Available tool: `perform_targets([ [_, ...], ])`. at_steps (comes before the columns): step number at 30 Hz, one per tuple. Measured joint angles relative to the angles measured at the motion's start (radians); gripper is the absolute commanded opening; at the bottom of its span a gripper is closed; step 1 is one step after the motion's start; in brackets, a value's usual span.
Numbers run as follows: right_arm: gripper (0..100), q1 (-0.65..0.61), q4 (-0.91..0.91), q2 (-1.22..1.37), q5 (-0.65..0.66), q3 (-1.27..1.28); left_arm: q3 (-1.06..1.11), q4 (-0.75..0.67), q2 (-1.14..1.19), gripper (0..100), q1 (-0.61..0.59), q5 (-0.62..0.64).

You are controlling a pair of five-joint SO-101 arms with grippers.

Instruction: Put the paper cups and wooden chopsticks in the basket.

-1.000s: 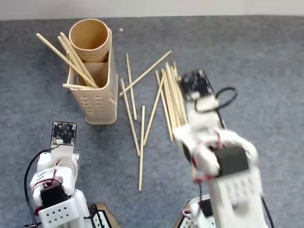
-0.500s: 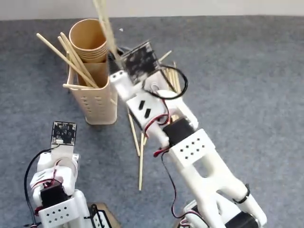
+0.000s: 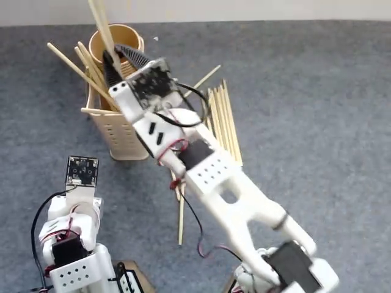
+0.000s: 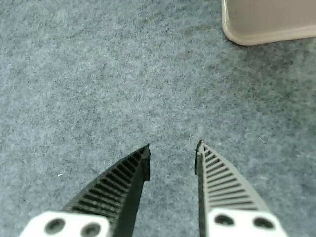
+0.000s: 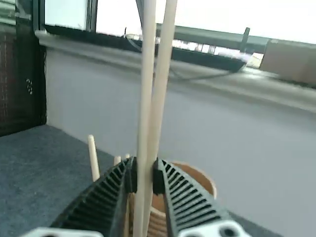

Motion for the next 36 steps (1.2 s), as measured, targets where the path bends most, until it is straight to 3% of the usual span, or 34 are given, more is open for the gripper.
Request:
perform_targets([
  [4,2.7,0.0,0.0,0.048,-0.026,0.0,0.0,0.0,0.0,17,0.0,0.0],
  [9,15.6,0.0,0.112,0.006,-0.021,-0.008,0.0,0.0,0.0,17,0.0,0.0],
  [18,15.6,0.0,0.488,-0.226,-0.021,-0.009,0.0,0.0,0.0,17,0.0,0.0],
  [20,10.8,0.002,0.548,-0.265,-0.021,-0.009,0.0,0.0,0.0,17,0.0,0.0],
  [23,0.0,0.075,0.698,-0.327,-0.021,-0.009,0.0,0.0,0.0,17,0.0,0.0],
  [30,5.5,0.41,1.083,-0.299,-0.021,-0.009,0.0,0.0,0.0,17,0.0,0.0],
  [36,5.6,0.477,1.134,0.009,-0.012,-0.015,0.0,0.0,0.0,17,0.0,0.0],
])
